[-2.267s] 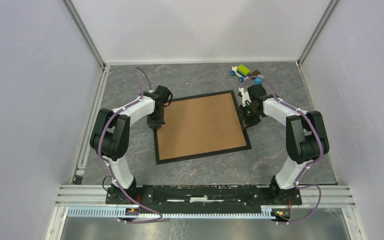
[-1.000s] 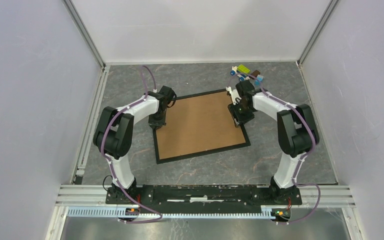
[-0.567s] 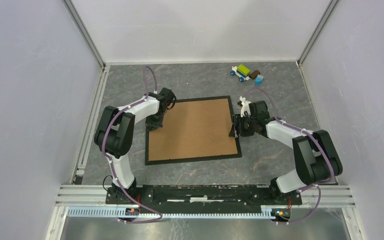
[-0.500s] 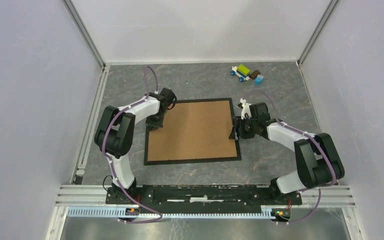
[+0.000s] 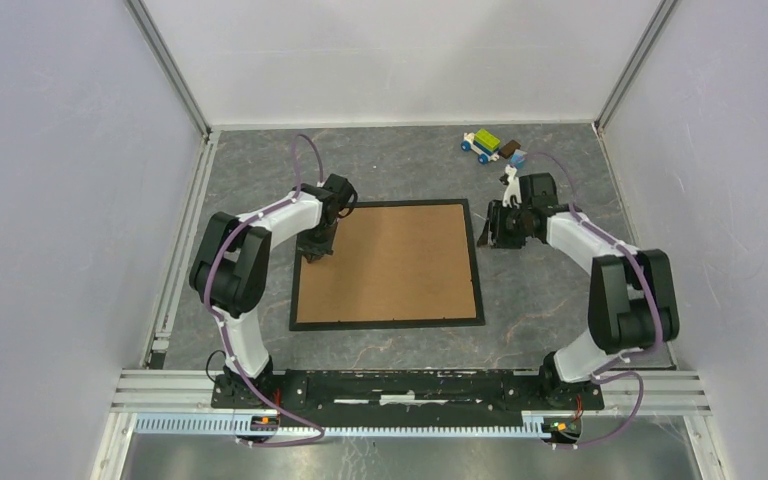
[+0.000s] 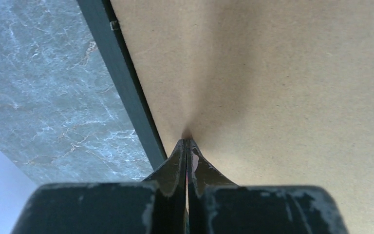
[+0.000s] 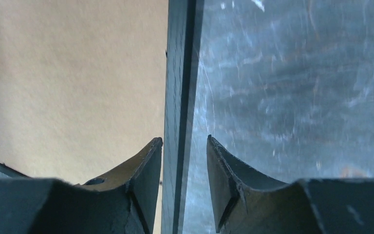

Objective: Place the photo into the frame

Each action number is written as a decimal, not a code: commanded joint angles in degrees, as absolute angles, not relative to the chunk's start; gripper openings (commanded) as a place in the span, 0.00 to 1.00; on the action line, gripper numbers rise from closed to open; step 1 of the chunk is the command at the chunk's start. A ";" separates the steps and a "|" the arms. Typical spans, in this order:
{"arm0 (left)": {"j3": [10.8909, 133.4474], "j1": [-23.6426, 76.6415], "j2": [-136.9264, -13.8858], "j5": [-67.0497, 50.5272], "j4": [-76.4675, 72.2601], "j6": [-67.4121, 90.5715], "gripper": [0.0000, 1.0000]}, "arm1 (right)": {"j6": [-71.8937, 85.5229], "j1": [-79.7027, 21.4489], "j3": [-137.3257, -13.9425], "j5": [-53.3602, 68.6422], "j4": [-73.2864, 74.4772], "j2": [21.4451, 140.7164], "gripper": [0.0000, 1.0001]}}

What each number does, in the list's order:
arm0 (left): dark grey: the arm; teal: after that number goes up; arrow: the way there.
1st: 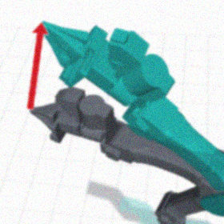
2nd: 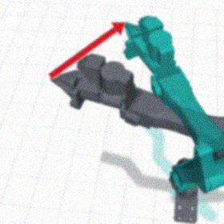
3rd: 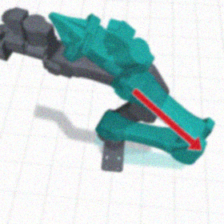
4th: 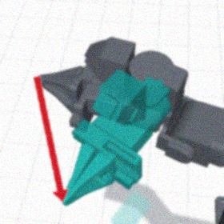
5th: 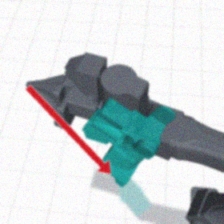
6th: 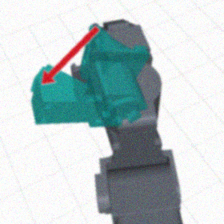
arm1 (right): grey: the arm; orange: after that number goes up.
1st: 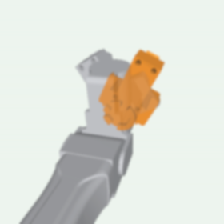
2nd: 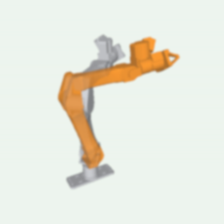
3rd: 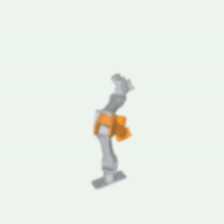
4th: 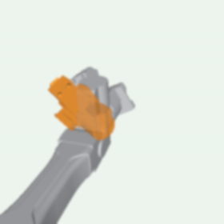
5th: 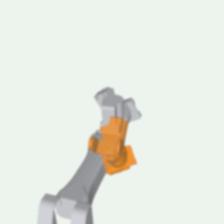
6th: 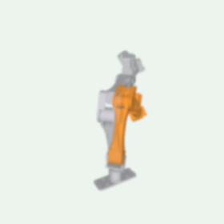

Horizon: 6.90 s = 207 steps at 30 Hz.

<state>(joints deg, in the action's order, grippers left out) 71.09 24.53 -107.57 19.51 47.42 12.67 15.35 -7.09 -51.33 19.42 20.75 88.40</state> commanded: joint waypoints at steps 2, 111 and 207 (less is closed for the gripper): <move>70.09 26.97 -111.12 5.89 40.17 14.67 0.02 | 13.78 -7.36 -61.68 20.88 22.60 97.38 0.42; 65.29 15.09 -108.25 -8.54 40.10 11.78 0.27 | 16.09 -9.02 -58.30 30.69 15.85 101.63 0.59; 61.48 21.56 -101.89 5.83 41.00 15.29 0.02 | 10.09 -17.84 -48.47 19.67 25.47 90.46 0.33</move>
<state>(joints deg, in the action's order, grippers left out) 62.70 21.37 -99.46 2.90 44.25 19.38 10.59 -17.87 -47.46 20.67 26.20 89.49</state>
